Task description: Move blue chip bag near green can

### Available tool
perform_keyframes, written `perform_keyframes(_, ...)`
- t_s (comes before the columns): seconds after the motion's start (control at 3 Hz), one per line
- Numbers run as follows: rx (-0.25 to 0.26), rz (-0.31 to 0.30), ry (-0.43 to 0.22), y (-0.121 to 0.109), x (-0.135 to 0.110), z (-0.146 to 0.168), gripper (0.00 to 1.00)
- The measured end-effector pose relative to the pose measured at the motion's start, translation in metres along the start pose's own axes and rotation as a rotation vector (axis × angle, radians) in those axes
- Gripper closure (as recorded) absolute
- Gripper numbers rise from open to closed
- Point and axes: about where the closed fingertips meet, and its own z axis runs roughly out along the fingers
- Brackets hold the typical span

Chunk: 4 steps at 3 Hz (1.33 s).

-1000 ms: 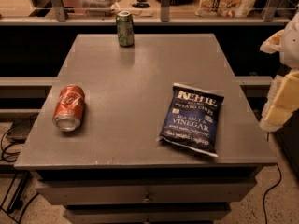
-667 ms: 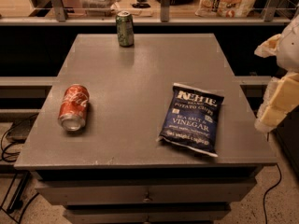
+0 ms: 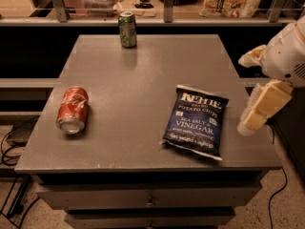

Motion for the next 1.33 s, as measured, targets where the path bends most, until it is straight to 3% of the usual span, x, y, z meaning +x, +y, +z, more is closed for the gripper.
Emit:
perform_keyframes(0.33,-0.032,0.038,-0.035,0.002,0.004,0.016,0.0)
perform_keyframes(0.67,-0.075,0.062,-0.118,0.011,-0.012,0.056,0.0)
perform_keyframes(1.33,-0.096,0.111,-0.169,0.016,-0.026,0.113,0.0)
